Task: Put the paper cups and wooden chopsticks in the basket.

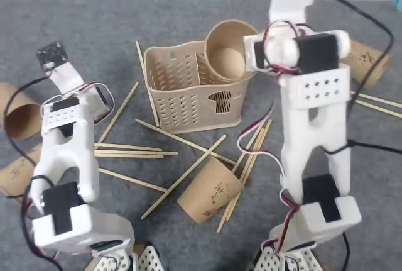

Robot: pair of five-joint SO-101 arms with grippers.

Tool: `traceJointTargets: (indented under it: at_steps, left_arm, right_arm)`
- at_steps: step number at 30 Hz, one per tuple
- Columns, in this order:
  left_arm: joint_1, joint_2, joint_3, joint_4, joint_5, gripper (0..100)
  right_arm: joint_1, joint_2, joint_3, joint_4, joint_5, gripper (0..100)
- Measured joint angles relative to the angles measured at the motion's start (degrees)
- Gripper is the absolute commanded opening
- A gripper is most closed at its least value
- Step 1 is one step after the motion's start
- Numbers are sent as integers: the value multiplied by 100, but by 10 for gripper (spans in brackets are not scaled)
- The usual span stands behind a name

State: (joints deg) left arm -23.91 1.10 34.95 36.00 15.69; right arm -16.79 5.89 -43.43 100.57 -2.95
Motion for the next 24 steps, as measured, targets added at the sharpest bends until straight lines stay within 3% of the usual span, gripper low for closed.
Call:
traceJointTargets:
  at_steps: [4, 7, 12, 20, 24]
  left_arm:
    - [0, 0, 0, 0, 0, 13]
    - [0, 0, 0, 0, 0, 13]
    - [0, 0, 0, 0, 0, 13]
    - [0, 0, 9, -141, 0, 13]
    - [0, 70, -26, -149, 0, 13]
  right_arm:
    - [0, 334, 0, 9, 308, 270]
    - [0, 431, 0, 9, 308, 349]
    - [378, 220, 0, 9, 316, 351]
    - [2277, -703, 9, 18, 316, 351]
    - [2567, -703, 97, 18, 466, 351]
